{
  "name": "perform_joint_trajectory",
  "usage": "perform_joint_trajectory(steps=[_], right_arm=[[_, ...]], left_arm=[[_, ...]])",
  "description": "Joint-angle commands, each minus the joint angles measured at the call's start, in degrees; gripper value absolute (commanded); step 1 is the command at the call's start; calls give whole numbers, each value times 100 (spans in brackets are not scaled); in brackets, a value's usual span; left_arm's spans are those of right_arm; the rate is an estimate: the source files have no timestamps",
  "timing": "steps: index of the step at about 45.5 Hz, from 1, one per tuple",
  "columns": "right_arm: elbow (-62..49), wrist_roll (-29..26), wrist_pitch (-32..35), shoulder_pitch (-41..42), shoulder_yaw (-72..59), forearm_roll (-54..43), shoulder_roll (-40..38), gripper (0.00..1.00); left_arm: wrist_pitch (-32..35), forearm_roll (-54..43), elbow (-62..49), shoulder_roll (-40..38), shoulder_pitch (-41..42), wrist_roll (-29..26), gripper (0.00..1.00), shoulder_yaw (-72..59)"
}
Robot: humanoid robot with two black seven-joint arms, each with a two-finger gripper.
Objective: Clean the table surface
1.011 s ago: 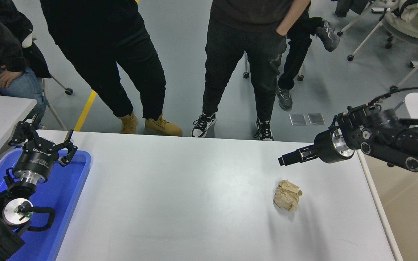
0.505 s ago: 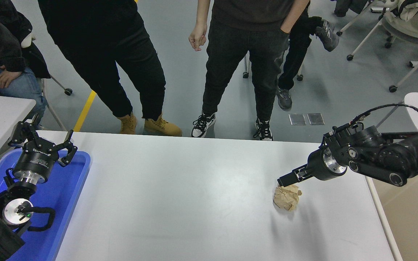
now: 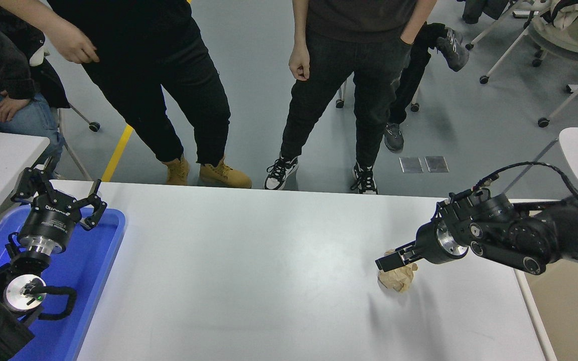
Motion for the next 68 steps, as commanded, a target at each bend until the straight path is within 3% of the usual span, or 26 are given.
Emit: perform_joint_trajectory(steps=[1, 48, 55, 63, 68], right_arm=[[-215, 3, -145, -270, -19, 4, 68, 99], [-1050, -6, -717, -833, -10, 66, 577, 96], [-1094, -6, -752, -886, -19, 66, 586, 69], [-1103, -15, -708, -850, -28, 66, 586, 0], [-1155, -15, -699, -815, -36, 75, 586, 0]], left_arm=[[0, 0, 0, 0, 0, 0, 100, 0], [0, 0, 0, 0, 0, 0, 100, 0], [0, 0, 0, 0, 0, 0, 100, 0], [0, 0, 0, 0, 0, 0, 100, 0], [0, 0, 0, 0, 0, 0, 100, 0]])
